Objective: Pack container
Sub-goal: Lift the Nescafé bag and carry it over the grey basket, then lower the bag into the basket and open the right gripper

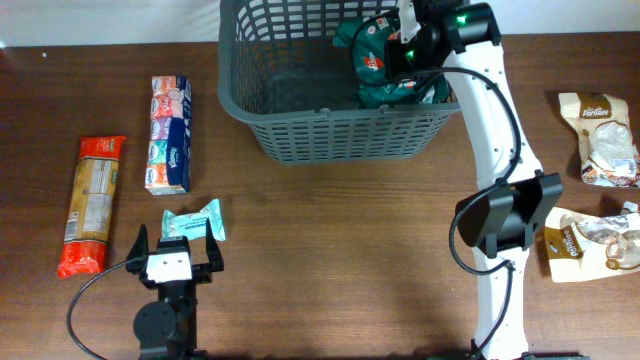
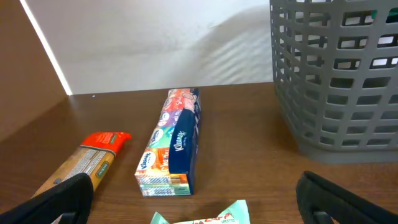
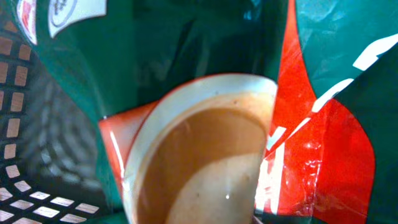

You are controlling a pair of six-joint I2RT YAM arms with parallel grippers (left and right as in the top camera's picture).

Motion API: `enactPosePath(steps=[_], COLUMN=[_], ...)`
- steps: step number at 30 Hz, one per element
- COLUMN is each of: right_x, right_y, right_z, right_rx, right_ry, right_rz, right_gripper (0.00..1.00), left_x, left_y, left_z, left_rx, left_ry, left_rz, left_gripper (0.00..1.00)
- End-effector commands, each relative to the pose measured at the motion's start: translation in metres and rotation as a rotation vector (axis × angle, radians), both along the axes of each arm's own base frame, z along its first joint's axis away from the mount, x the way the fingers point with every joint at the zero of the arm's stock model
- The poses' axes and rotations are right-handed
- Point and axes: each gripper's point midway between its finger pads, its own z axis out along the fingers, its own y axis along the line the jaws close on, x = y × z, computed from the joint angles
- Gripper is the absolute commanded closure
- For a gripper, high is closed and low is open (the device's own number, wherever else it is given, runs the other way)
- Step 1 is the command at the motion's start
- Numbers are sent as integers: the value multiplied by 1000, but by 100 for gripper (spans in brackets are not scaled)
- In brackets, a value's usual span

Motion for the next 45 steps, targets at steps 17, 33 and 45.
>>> enactPosePath(steps=[17,33,45], right_x=[-1,2,2], right_y=[-2,-1,-1], right_z=[18,-8,-5], right_rx=[-9,-15,-22], right_ry=[-41,10,1], right_rz=[11,14,35], right_gripper=[88,71,14], left_x=[0,0,0], left_y=[-1,-1,-1], left_z=[-1,-1,-1], left_rx=[-9,-9,-9], left_ry=[-2,-2,-2], left_rz=[-4,-4,-4], left_gripper=[1,1,1])
